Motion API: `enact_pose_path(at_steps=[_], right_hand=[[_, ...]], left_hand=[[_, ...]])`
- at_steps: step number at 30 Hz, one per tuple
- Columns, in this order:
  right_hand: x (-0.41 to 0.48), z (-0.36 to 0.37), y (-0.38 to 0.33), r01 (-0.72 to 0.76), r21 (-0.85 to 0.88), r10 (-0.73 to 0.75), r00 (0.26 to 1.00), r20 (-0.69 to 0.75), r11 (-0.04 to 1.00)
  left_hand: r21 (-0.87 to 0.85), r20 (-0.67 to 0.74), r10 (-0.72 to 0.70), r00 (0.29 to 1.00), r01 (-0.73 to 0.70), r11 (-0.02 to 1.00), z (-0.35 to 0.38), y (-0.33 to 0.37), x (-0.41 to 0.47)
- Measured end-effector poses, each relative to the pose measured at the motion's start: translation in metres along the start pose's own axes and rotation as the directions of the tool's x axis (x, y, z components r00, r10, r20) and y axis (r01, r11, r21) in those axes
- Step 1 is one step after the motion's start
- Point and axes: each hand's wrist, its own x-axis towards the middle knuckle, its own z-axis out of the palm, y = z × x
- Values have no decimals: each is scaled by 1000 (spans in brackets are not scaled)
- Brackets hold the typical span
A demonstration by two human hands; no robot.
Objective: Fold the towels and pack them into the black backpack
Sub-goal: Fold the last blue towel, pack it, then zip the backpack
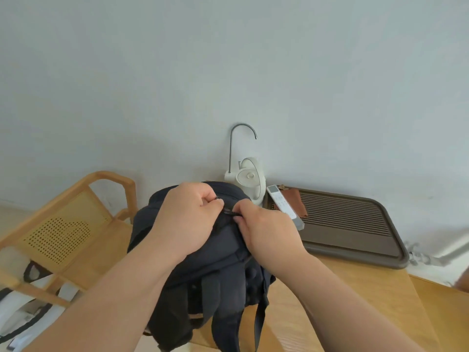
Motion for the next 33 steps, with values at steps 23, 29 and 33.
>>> enact_pose_path(at_steps=[23,29,33], right_hand=[[46,-3,-108,33,-178,30,940,341,984],[33,4,-106,-59,-223,103,976,193,973],[23,1,-102,-122,-231,160,975,155,965]], left_hand=[[-302,46,46,998,-30,953,-56,-105,-22],[-574,94,-123,988,154,804,-57,-122,-16],[-604,159,-159,974,223,765,-62,-135,-12]])
